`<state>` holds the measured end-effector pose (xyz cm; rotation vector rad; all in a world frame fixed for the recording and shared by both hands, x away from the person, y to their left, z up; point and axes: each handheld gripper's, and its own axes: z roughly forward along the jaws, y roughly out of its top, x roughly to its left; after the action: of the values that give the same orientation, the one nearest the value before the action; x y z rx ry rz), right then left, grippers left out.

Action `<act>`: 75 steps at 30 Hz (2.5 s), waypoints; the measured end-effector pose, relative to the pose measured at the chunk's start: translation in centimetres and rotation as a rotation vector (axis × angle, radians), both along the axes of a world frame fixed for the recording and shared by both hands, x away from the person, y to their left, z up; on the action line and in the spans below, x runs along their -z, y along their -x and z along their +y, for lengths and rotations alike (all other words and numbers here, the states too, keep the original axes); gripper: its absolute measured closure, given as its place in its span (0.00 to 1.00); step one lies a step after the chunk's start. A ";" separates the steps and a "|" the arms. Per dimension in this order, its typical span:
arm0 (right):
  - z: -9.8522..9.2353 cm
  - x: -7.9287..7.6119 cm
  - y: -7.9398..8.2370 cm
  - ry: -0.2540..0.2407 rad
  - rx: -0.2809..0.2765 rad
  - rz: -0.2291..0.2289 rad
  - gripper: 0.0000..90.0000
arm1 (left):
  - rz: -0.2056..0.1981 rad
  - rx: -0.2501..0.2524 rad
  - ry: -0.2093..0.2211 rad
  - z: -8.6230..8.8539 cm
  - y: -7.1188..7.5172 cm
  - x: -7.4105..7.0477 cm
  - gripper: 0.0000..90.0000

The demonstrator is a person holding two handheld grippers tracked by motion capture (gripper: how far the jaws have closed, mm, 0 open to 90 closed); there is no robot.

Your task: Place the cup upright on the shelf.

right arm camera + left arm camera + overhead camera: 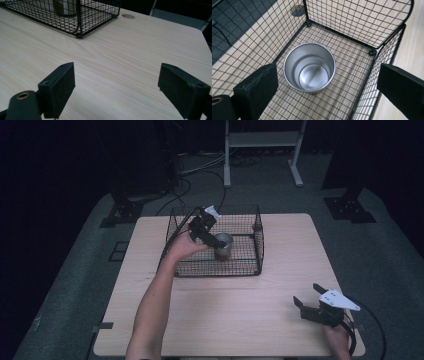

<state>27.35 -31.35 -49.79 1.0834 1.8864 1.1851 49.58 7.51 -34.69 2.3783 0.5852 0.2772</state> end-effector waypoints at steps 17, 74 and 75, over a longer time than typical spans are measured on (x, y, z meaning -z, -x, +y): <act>0.2 0.0 0.0 0.018 0.006 0.003 0.15 | -0.049 0.012 0.053 2.7 3.1 -1.0 0.03; 0.5 0.0 -0.1 0.049 0.024 0.013 0.15 | -0.092 0.057 0.111 6.1 11.5 1.5 0.03; 0.5 0.0 -0.1 0.050 0.025 0.013 0.15 | -0.093 0.057 0.111 6.2 11.6 1.6 0.03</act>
<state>27.46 -30.88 -49.83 1.0868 1.8969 1.1144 37.94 13.70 -36.29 2.2582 0.4767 0.3198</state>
